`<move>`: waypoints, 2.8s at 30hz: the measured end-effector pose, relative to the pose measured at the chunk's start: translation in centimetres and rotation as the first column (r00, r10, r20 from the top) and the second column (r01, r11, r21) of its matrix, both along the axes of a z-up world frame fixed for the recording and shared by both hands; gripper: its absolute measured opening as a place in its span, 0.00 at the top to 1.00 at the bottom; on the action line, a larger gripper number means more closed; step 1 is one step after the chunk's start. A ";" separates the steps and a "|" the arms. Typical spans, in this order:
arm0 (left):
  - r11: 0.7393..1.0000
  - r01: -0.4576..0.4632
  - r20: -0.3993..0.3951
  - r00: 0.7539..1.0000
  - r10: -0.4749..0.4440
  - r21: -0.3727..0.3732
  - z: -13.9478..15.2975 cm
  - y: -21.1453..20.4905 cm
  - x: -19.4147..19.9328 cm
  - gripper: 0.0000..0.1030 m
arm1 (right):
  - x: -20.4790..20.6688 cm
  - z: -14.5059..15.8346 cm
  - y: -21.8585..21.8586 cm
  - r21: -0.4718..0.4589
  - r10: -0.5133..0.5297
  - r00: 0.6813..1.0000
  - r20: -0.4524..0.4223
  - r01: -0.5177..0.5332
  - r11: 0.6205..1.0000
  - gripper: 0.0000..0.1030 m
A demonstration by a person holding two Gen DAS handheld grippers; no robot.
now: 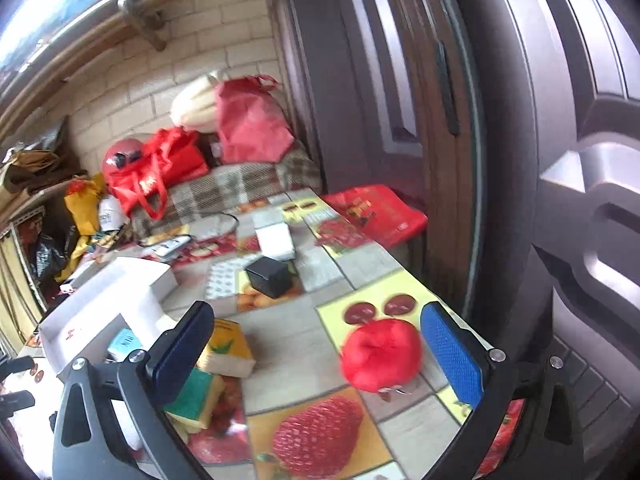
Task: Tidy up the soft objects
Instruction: 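Grasp the red plush ball with the right tool while the left tool grasps the knotted hair-tie bundle, then carry both items into the white box and open both tools to release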
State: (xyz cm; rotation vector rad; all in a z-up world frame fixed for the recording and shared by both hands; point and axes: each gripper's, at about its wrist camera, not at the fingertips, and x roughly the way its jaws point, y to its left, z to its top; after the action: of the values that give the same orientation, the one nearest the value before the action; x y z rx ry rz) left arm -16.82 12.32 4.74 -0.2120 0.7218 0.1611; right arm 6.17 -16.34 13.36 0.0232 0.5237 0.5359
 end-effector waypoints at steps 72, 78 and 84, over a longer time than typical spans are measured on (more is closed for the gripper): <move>0.799 -0.562 0.350 0.808 0.474 0.216 1.0 10.7 -2.3 0.71 | -15.9 -3.2 23.8 0.008 0.598 0.795 0.106 -0.602 0.799 0.43; 0.804 -0.561 0.315 0.813 0.490 0.198 0.9 13.6 0.2 0.71 | -15.9 -3.0 27.3 -0.030 0.579 0.798 0.168 -0.583 0.812 0.43; 0.807 -0.564 0.268 0.816 0.511 0.177 0.7 16.1 2.5 0.71 | -14.1 -3.2 30.0 -0.049 0.531 0.832 0.159 -0.531 0.846 0.43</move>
State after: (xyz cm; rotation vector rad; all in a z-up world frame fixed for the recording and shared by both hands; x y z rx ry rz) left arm -14.34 28.39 5.47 -0.1859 0.4069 0.7676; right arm -7.91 13.65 10.15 -0.1755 0.3612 1.0766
